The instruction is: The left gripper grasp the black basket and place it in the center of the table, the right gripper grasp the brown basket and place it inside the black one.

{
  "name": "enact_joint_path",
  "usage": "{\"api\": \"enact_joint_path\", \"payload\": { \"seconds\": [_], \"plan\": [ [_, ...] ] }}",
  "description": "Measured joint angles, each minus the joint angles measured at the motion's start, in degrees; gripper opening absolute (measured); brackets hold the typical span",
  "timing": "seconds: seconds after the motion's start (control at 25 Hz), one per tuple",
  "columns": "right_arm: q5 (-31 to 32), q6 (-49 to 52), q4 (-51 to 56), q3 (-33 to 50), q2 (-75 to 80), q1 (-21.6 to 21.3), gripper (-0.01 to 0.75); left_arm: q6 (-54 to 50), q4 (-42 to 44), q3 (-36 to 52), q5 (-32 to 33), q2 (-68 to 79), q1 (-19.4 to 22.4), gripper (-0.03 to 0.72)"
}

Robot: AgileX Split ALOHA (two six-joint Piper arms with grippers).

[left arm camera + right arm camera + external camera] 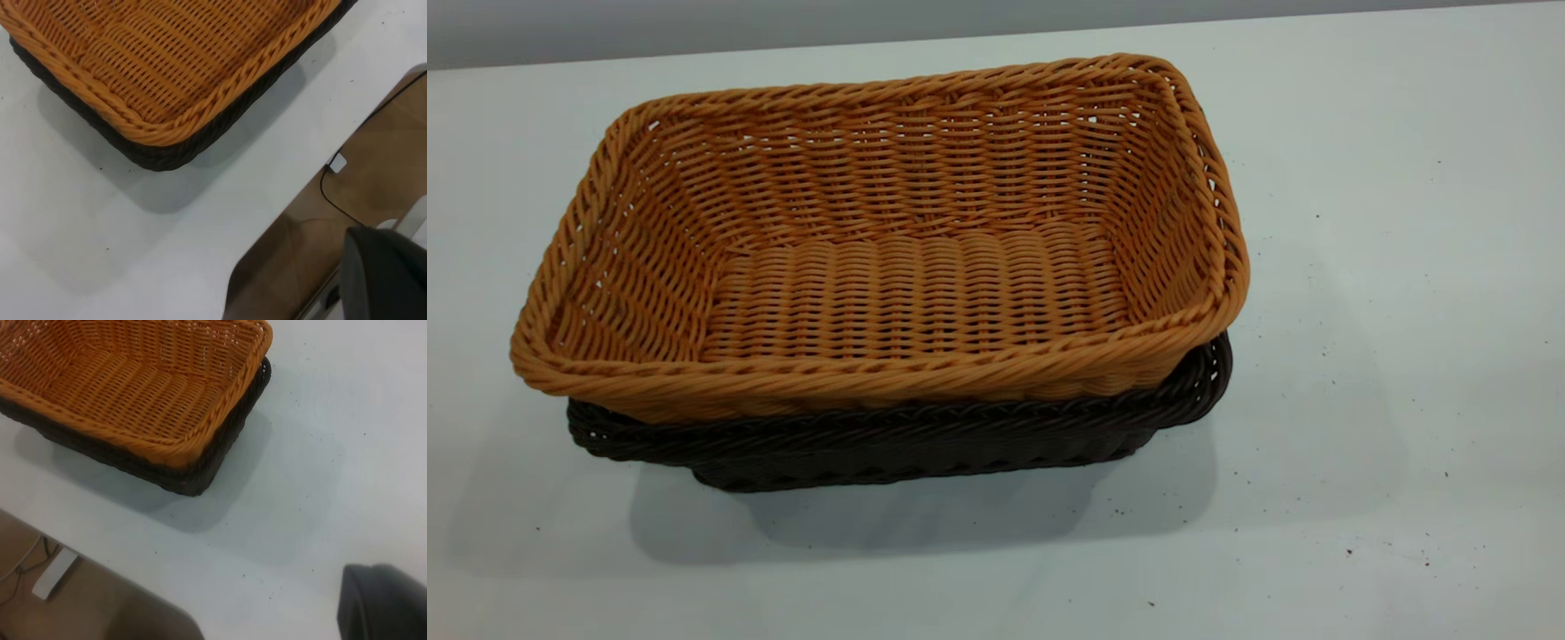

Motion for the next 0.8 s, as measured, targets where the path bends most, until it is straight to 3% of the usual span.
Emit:
{"api": "enact_joint_path", "payload": {
  "seconds": [0.52, 0.68, 0.8],
  "plan": [
    [0.1, 0.2, 1.3, 0.0, 0.0, 0.0, 0.0, 4.0, -2.1, 0.4, -0.9, -0.5, 0.5, -0.001],
    [0.1, 0.2, 1.3, 0.0, 0.0, 0.0, 0.0, 4.0, -2.1, 0.4, -0.7, -1.7, 5.3, -0.001],
    [0.1, 0.2, 1.4, 0.0, -0.4, 0.0, 0.0, 4.0, -2.1, 0.4, -0.7, -2.6, 11.9, -0.001]
  ]
}}
